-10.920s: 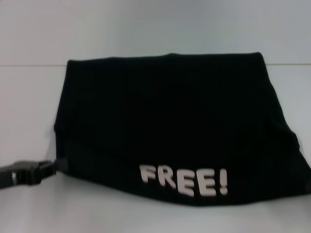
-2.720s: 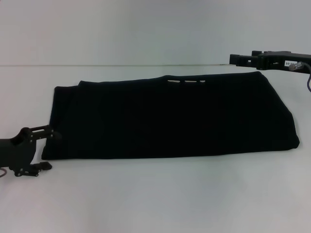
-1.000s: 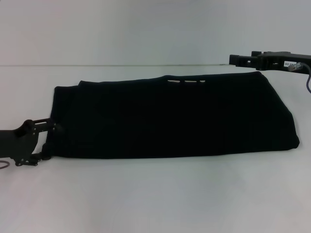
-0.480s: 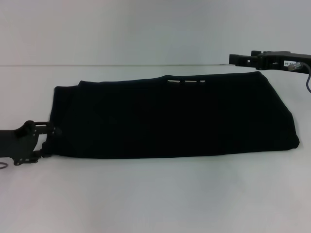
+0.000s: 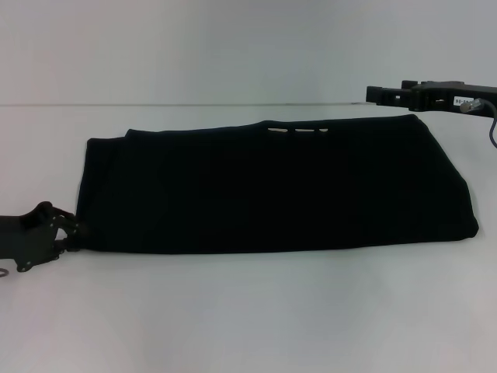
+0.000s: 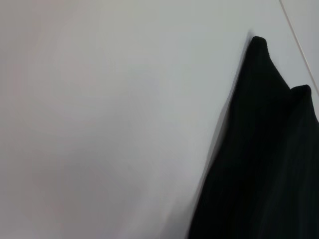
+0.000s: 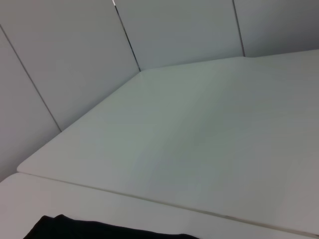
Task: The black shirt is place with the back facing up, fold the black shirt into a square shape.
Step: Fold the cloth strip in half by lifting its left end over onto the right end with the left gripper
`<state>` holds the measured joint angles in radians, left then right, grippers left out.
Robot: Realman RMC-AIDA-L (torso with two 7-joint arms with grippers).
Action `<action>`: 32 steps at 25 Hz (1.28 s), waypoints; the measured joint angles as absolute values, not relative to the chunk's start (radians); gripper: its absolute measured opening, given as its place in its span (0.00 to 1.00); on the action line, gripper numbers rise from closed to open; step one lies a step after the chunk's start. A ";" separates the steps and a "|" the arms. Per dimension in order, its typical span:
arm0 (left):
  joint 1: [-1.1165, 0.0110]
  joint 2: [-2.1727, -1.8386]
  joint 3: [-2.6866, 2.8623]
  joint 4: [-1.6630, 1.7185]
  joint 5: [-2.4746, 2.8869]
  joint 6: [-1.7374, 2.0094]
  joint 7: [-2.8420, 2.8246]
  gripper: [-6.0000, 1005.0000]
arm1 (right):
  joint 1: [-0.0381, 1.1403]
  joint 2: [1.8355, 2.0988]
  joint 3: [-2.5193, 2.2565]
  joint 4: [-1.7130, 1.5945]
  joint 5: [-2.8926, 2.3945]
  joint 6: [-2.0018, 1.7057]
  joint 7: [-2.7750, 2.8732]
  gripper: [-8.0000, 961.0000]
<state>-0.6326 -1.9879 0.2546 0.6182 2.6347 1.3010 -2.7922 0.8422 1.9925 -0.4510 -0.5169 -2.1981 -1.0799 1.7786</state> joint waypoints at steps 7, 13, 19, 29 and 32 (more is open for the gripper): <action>-0.631 -1.988 0.255 0.616 2.636 1.300 -2.768 0.19 | 0.842 1.993 -0.451 -0.517 -2.198 -1.080 1.774 0.97; -0.621 -1.990 0.245 0.614 2.630 1.315 -2.681 0.03 | 0.842 1.997 -0.447 -0.517 -2.198 -1.080 1.770 0.97; -0.612 -1.994 0.241 0.672 2.613 1.360 -2.465 0.03 | 0.836 2.015 -0.450 -0.517 -2.151 -1.080 1.745 0.97; -0.531 -1.994 0.241 0.855 2.608 1.368 -2.249 0.03 | 0.829 2.047 -0.450 -0.511 -2.084 -1.054 1.714 0.97; -0.494 -1.986 0.233 0.913 2.609 1.374 -2.230 0.03 | 0.831 2.057 -0.451 -0.505 -2.072 -1.029 1.701 0.97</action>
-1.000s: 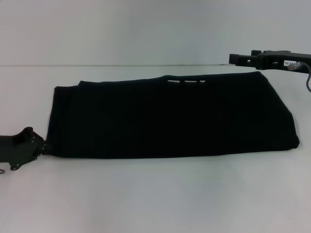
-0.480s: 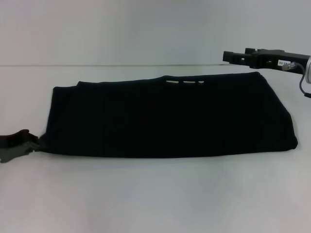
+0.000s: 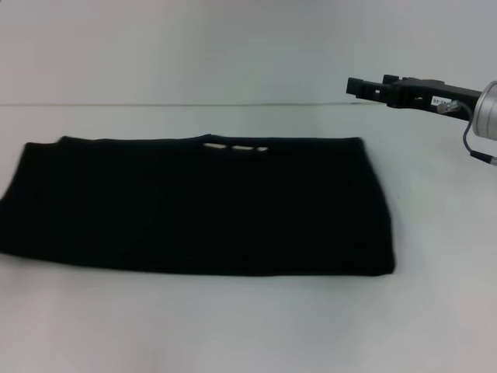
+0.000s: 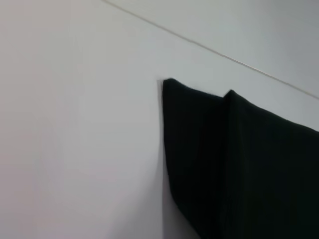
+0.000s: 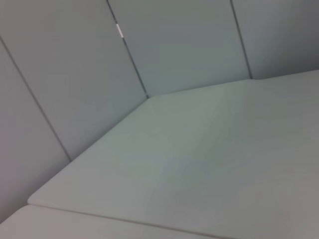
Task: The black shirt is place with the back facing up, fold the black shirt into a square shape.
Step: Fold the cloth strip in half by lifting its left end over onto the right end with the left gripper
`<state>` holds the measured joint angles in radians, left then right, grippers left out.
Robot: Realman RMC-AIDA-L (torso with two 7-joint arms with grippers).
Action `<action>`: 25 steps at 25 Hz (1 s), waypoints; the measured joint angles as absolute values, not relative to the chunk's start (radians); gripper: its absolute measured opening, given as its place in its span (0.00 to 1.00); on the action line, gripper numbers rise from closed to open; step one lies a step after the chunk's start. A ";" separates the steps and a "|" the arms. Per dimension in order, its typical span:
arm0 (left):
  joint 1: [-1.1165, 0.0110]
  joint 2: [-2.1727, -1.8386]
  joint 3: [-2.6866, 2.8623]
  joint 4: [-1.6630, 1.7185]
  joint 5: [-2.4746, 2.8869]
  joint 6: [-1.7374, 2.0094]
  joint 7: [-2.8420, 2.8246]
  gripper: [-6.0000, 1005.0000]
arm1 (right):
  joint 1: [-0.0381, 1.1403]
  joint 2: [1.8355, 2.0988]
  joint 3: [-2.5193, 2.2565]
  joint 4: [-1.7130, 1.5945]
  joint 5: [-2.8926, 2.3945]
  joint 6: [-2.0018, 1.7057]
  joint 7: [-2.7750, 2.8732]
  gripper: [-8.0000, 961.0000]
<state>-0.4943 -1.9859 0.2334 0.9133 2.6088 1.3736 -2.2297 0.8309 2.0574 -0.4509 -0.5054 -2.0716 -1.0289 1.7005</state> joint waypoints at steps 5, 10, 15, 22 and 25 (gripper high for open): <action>-0.447 -1.975 0.179 0.969 2.635 1.378 -2.207 0.03 | 0.839 2.072 -0.451 -0.505 -2.068 -1.014 1.689 0.97; -0.435 -1.969 0.136 0.985 2.645 1.388 -2.188 0.03 | 0.836 2.074 -0.451 -0.505 -2.068 -1.008 1.689 0.97; -0.458 -1.962 0.145 0.985 2.644 1.431 -2.187 0.03 | 0.822 2.072 -0.451 -0.508 -2.068 -1.014 1.689 0.97; -0.581 -1.937 0.150 0.960 2.537 1.654 -2.207 0.03 | 0.800 2.068 -0.444 -0.512 -2.063 -1.017 1.667 0.97; -0.671 -1.934 0.190 0.896 2.465 1.740 -2.233 0.03 | 0.783 2.062 -0.442 -0.513 -2.035 -1.012 1.655 0.97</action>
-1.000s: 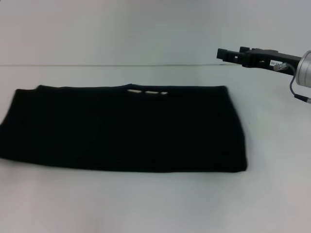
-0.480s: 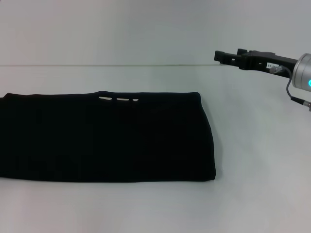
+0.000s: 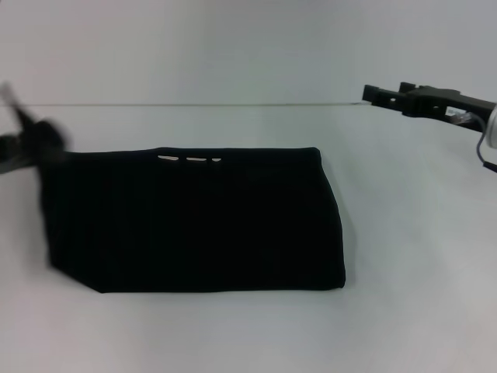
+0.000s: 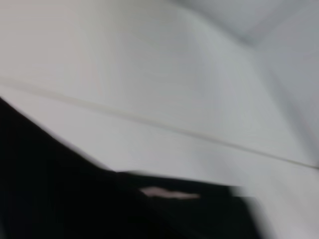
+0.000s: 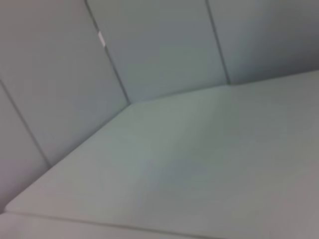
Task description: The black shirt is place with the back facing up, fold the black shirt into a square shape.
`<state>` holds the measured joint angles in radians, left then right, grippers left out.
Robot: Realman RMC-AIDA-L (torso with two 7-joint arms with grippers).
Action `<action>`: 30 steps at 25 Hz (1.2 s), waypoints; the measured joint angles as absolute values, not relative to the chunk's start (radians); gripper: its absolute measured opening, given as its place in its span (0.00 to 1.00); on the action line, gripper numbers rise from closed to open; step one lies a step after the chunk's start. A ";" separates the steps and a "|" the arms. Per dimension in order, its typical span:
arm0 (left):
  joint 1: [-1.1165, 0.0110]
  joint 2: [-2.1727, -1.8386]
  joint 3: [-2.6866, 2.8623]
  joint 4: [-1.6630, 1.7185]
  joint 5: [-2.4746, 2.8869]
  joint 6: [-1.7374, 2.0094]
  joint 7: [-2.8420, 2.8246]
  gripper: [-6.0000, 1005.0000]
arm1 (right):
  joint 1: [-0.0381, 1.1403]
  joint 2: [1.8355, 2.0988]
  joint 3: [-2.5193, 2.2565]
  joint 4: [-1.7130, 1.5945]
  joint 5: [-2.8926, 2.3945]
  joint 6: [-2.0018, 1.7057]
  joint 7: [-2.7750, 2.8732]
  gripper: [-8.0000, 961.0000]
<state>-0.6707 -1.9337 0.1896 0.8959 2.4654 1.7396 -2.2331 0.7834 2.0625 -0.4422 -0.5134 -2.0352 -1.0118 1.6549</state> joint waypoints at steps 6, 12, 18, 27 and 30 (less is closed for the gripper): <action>-0.871 -2.024 0.306 0.670 2.339 1.687 -2.252 0.03 | 0.731 2.027 -0.446 -0.516 -1.975 -1.028 1.630 0.97; -0.930 -2.162 0.333 0.455 2.263 1.494 -2.120 0.05 | 0.688 1.986 -0.442 -0.515 -1.961 -1.056 1.623 0.97; -0.840 -2.171 0.317 0.151 2.065 1.385 -1.812 0.06 | 0.672 1.970 -0.444 -0.516 -1.948 -1.067 1.616 0.96; -0.814 -2.168 0.318 0.075 1.986 1.536 -1.713 0.29 | 0.677 1.972 -0.463 -0.510 -2.005 -1.077 1.660 0.97; -0.794 -2.163 0.318 0.139 1.984 1.551 -1.721 0.35 | 0.681 1.959 -0.510 -0.517 -2.047 -1.102 1.755 0.97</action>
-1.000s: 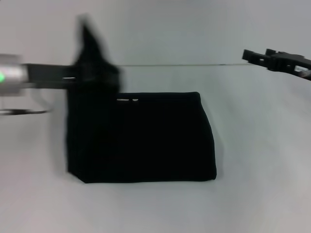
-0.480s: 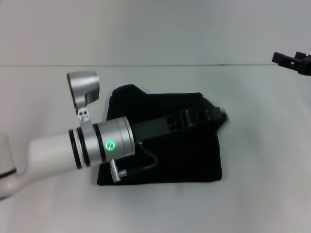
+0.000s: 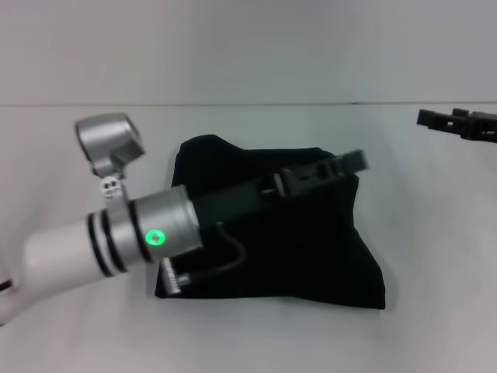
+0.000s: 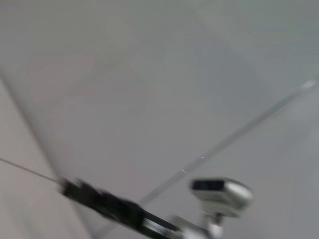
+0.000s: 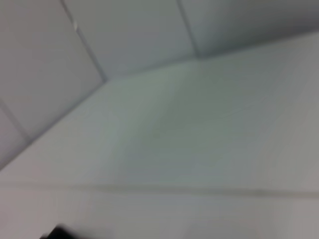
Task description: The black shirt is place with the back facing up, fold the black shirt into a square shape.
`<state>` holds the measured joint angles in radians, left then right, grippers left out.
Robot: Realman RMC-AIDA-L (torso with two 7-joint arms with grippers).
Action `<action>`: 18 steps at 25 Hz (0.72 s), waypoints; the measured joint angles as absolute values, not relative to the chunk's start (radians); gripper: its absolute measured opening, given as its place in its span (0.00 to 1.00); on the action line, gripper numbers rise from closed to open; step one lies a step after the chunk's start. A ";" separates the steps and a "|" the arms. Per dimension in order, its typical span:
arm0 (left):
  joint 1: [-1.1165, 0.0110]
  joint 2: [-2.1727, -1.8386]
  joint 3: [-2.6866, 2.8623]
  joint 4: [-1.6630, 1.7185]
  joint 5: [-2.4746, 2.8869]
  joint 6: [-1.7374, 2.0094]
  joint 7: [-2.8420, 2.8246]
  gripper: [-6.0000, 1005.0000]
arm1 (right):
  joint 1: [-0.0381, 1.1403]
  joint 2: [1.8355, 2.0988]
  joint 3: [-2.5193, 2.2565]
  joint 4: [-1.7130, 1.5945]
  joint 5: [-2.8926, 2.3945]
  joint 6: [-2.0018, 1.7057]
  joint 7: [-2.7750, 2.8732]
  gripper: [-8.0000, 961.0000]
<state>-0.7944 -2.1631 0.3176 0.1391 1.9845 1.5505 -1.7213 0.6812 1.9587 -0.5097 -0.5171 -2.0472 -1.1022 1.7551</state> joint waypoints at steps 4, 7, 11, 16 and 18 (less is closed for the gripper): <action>-0.752 -2.155 0.316 0.254 1.982 1.498 -1.728 0.44 | 0.702 1.928 -0.607 -0.517 -2.100 -1.158 1.907 0.97; -0.737 -2.139 0.317 0.325 1.984 1.421 -1.757 0.51 | 0.716 1.920 -0.649 -0.519 -2.114 -1.202 1.987 0.97; -0.736 -2.120 0.331 0.371 1.991 1.299 -1.816 0.64 | 0.721 1.927 -0.653 -0.519 -2.111 -1.223 2.016 0.97; -0.750 -2.096 0.428 0.438 2.016 1.027 -1.952 0.92 | 0.722 1.949 -0.648 -0.519 -2.110 -1.183 2.018 0.96; -0.759 -2.096 0.460 0.456 2.051 0.956 -1.989 0.95 | 0.723 1.950 -0.647 -0.519 -2.109 -1.173 2.018 0.96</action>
<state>-0.7593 -2.0960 0.4603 0.4558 2.0513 0.9561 -1.9885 0.7225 1.9499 -0.6473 -0.5193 -2.1094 -1.1734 2.0180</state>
